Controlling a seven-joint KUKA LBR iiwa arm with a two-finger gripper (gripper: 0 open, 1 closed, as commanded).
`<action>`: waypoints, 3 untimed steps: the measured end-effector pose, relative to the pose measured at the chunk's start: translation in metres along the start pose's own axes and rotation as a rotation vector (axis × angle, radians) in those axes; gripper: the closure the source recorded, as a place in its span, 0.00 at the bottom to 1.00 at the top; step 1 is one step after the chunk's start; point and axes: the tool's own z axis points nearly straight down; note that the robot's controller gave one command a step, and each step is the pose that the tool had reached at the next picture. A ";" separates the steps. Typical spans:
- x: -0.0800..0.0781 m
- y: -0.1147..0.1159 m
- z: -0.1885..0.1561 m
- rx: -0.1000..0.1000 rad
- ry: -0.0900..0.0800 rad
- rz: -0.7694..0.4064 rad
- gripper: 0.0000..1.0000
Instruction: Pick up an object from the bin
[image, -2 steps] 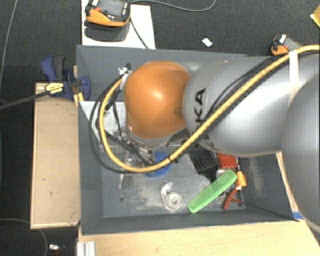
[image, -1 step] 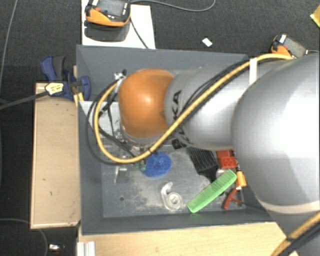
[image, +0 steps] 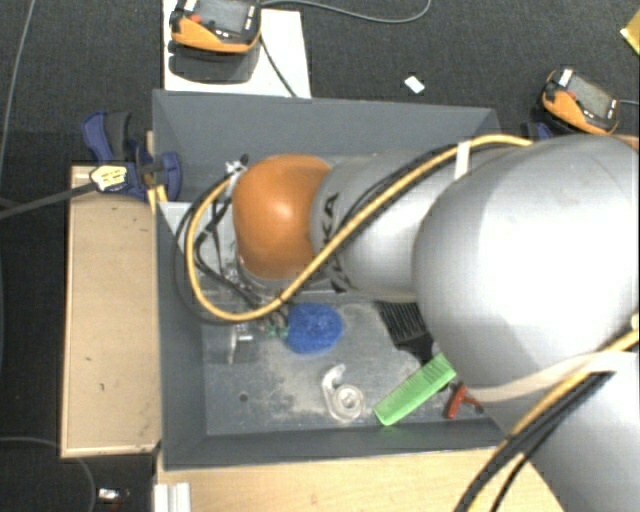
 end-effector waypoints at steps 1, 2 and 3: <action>0.020 -0.073 -0.005 -0.002 -0.002 -0.110 0.00; 0.024 -0.102 -0.037 -0.003 -0.007 -0.117 0.00; 0.022 -0.155 -0.005 -0.001 0.000 -0.035 1.00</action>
Offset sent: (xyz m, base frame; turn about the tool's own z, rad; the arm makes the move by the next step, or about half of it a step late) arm -0.0207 -0.1023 0.0337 -0.1205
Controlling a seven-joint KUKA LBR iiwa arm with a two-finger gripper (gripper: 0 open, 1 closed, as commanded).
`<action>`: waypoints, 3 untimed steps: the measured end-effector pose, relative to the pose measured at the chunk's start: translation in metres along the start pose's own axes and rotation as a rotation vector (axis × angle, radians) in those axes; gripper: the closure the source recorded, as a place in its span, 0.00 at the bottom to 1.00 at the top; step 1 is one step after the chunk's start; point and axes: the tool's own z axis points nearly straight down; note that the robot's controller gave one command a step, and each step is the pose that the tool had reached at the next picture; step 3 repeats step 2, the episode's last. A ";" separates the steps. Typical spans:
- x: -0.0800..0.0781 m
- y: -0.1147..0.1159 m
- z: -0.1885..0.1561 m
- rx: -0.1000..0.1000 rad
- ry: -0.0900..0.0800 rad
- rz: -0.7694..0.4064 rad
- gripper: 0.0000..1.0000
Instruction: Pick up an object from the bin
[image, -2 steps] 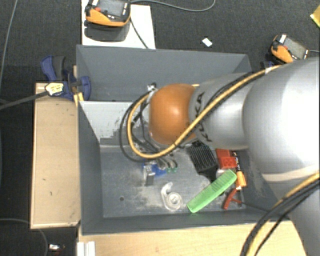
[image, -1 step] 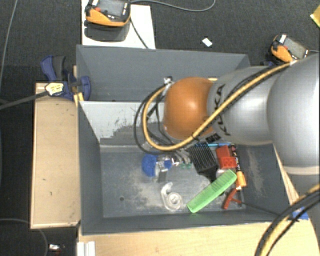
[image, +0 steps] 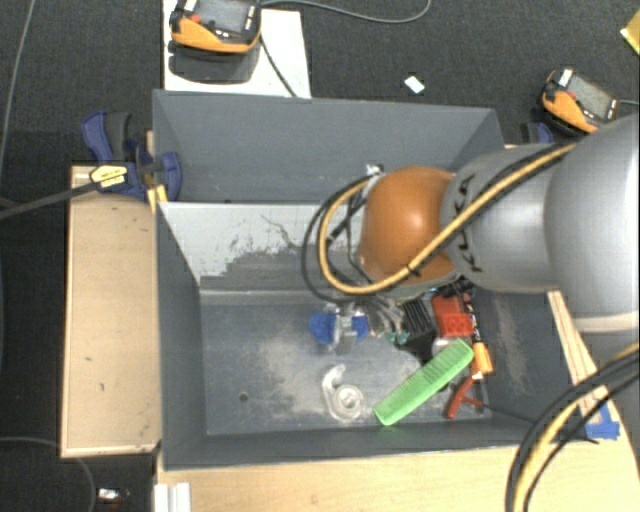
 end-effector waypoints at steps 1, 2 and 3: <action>0.000 0.000 0.000 0.000 0.000 0.001 1.00; 0.002 0.000 -0.036 0.000 0.007 0.005 1.00; 0.002 0.000 -0.036 0.000 0.007 0.005 1.00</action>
Offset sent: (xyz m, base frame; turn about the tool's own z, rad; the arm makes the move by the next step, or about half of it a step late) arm 0.0001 -0.0001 0.0701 0.0005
